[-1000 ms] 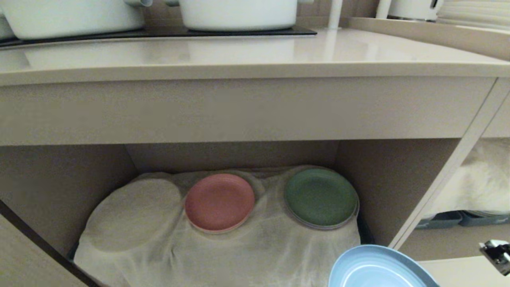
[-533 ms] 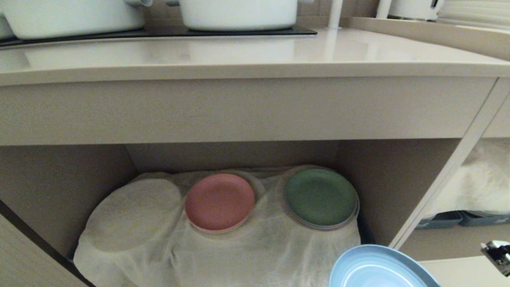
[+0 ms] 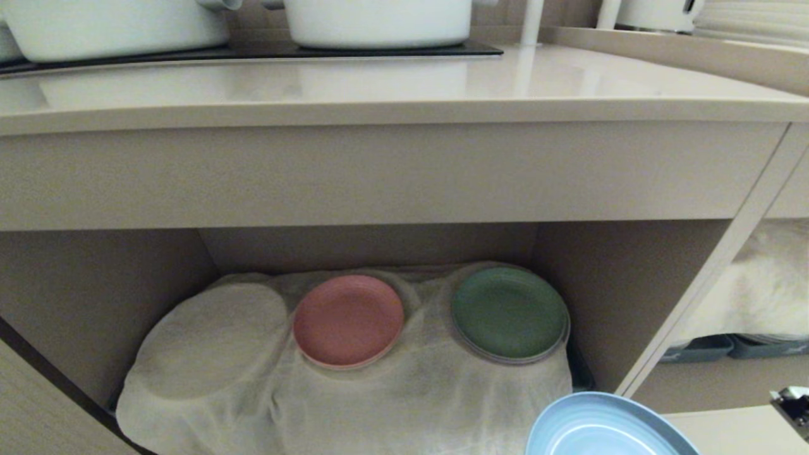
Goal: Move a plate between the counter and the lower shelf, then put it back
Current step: Put the plate
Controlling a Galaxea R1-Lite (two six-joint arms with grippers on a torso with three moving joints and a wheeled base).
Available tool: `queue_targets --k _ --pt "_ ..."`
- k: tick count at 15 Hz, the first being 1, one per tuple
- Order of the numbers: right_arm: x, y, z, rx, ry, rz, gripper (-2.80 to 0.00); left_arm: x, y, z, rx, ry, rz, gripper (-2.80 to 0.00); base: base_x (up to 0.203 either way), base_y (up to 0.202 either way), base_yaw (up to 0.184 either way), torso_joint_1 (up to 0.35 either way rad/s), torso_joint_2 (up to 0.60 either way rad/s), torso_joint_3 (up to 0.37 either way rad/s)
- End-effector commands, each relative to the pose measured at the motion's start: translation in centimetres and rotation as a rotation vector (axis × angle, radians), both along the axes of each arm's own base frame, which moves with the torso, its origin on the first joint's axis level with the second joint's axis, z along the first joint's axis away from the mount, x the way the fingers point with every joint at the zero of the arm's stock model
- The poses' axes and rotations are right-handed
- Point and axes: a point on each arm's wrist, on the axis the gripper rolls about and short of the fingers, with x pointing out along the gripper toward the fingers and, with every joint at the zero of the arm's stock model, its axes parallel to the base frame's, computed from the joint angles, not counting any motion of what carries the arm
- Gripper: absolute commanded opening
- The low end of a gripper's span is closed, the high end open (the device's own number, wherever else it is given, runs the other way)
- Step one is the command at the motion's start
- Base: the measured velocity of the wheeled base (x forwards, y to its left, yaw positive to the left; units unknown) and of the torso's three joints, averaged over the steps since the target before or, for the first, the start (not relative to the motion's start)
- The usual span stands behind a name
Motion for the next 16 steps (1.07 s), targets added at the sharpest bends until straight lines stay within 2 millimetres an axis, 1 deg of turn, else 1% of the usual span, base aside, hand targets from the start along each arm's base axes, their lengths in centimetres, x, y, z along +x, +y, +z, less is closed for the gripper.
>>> queue_targets --k 1,16 --pt "-0.08 -0.02 0.15 0.006 -0.012 -0.001 -2.80 0.00 0.00 0.00 -0.001 -0.001 0.000 -2.80 0.000 0.000 0.000 0.000 0.00 0.000" --pt "-0.28 -0.08 0.07 -0.005 0.012 0.002 -2.80 0.00 0.00 0.00 -0.001 -0.001 0.000 -2.80 0.000 0.000 0.000 0.000 0.00 0.000"
